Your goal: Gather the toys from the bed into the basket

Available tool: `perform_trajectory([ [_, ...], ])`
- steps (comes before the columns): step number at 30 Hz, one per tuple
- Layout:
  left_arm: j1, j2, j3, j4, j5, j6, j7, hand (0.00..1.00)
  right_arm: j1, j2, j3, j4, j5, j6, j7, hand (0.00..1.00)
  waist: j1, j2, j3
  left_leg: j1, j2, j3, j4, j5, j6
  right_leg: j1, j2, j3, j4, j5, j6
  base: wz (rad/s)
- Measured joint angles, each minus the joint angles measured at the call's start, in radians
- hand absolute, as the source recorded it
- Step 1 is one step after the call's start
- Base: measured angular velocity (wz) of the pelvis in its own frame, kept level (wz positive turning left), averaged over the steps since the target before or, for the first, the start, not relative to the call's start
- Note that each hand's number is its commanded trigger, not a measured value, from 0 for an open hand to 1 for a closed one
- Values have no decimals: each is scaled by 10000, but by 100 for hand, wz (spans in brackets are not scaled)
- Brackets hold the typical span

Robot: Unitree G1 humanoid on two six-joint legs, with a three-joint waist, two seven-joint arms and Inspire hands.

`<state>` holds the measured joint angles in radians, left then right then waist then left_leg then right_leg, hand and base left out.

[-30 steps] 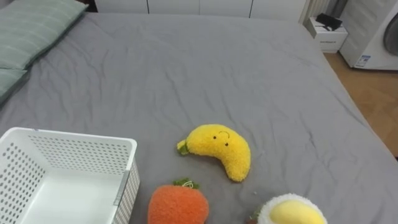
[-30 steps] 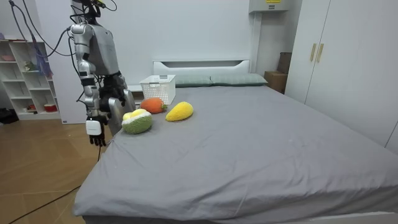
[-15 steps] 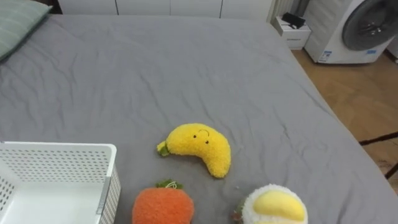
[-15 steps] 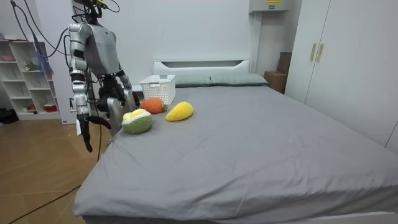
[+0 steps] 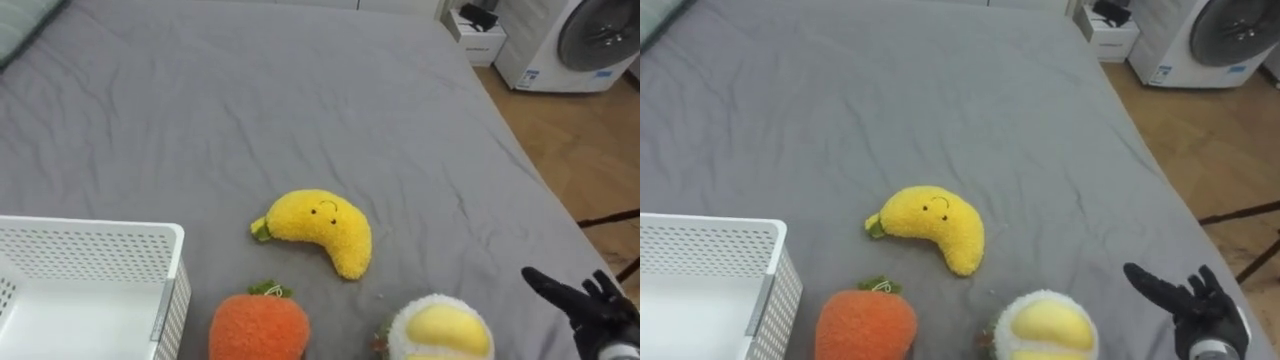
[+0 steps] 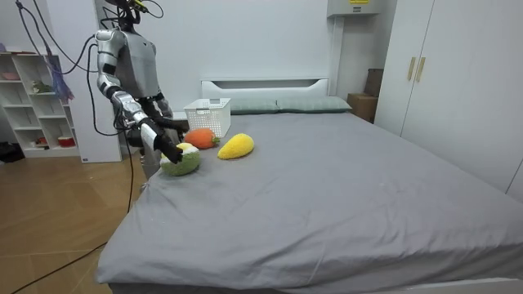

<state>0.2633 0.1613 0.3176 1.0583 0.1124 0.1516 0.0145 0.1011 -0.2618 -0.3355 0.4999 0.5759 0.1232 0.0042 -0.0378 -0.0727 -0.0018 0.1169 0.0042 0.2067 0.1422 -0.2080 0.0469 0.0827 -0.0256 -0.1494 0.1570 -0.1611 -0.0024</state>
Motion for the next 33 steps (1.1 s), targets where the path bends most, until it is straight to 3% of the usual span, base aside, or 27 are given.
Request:
perform_trajectory([
  [7, 117, 3, -558, -23, 2, -126, 44, 0, 2, -9, 1078, -1346, -1228, -28, 1005, 0, 179, 133, 21, -35, 4, -48, 39, 1, 1, 55, -5, -58, 5, 31, -1, 0],
  [11, 145, -29, -721, -24, 98, -124, 42, 0, -13, -5, 1748, -1189, -2581, -26, 1805, 0, 421, 181, 11, -38, -2, -113, 61, -3, 1, 57, -4, -57, -41, 33, 2, 5],
  [17, 198, -78, -927, 12, 90, 43, 40, 0, -13, 3, 2324, -834, -4318, 105, 2535, 0, 480, 252, -22, -39, -15, -228, 86, -2, 2, 179, -31, -199, -55, 31, 5, 5],
  [22, 43, -76, -933, -3, 58, 163, -4, 0, -29, 3, 2505, -377, -6188, 121, 3028, 0, 639, 36, -42, -23, -15, -223, 94, -2, 1, 131, -38, -219, -59, 24, 11, 0],
  [27, 48, -22, -1078, -5, -4, 205, 10, 0, -30, 3, 2769, -294, -7755, 503, 3502, 0, 709, -184, -72, -64, -15, -216, 94, -2, 2, 144, -21, -183, -42, 26, 9, 0],
  [33, -6, -4, -1070, -275, 1, 227, 42, 0, -70, 3, 2762, -800, -9391, 647, 3723, 0, 715, -188, -59, -99, -22, -254, 104, -2, 5, 141, -60, -307, -37, 27, 11, 1],
])
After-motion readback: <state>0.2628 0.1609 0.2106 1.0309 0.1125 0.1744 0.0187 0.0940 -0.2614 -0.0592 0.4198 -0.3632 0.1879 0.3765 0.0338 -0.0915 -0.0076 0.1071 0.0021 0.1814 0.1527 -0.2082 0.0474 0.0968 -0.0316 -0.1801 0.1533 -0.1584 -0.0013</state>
